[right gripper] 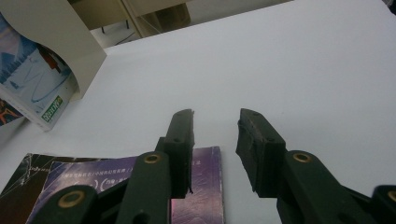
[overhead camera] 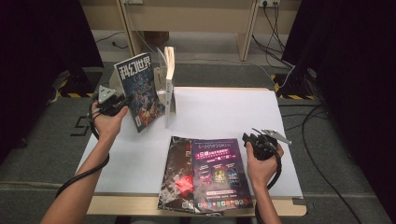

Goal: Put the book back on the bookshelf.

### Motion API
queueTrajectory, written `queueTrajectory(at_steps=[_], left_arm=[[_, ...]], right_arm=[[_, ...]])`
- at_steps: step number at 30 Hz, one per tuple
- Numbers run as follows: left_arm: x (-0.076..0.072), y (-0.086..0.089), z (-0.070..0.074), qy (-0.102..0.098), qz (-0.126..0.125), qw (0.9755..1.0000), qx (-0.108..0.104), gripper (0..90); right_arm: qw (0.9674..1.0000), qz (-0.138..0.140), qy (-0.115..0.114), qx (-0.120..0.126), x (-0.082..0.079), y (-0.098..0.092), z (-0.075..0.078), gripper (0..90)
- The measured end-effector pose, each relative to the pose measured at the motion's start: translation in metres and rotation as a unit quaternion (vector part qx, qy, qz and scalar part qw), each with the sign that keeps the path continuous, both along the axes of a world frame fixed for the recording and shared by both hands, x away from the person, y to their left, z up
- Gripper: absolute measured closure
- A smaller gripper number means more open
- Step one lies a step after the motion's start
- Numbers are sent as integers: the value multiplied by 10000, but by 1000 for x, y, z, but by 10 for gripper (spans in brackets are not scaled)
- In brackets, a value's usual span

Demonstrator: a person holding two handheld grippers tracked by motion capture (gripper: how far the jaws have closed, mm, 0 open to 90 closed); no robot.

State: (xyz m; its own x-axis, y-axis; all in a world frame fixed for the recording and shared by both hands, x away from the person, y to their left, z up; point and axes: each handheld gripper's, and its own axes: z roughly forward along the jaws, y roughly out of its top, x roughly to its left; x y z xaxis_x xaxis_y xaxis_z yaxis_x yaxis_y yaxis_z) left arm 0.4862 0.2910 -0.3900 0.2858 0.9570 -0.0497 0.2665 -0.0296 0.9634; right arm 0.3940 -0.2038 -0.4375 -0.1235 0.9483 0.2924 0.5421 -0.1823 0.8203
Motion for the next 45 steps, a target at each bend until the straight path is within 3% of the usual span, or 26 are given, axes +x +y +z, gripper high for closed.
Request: queueTrajectory(at_steps=[5, 11, 16, 25, 28, 33, 38, 41, 45], left_arm=[[2, 6, 0, 85, 191, 9993, -312, 733], [11, 11, 10, 70, 137, 9966, -808, 712], [15, 10, 21, -3, 105, 9945, -1040, 701], [26, 7, 40, -50, 89, 9946, -1036, 679], [25, 3, 45, 28, 28, 9949, -1004, 742], [19, -4, 48, 201, -58, 9949, -989, 768], [10, -7, 40, 338, -137, 9946, -971, 743], [1, -9, 31, 238, -106, 9935, -1110, 750], [-5, -9, 30, 224, -4, 9940, -1072, 797]], right_arm=[[10000, -2, 72, 15, 0, 1, -2, 656], [10000, 5, 75, 27, 0, 1, -2, 654], [10000, 7, 84, 27, 0, 0, -2, 653], [10000, 14, 67, 38, 0, 0, -1, 651], [10000, 18, 57, 34, 1, 0, -1, 650], [10000, 27, 69, 35, 1, 0, -1, 645], [10000, 19, 82, 42, 1, -2, -1, 640], [10000, 24, 73, 14, 1, -1, -2, 639], [9999, 32, 120, 25, 1, 0, -2, 637]])
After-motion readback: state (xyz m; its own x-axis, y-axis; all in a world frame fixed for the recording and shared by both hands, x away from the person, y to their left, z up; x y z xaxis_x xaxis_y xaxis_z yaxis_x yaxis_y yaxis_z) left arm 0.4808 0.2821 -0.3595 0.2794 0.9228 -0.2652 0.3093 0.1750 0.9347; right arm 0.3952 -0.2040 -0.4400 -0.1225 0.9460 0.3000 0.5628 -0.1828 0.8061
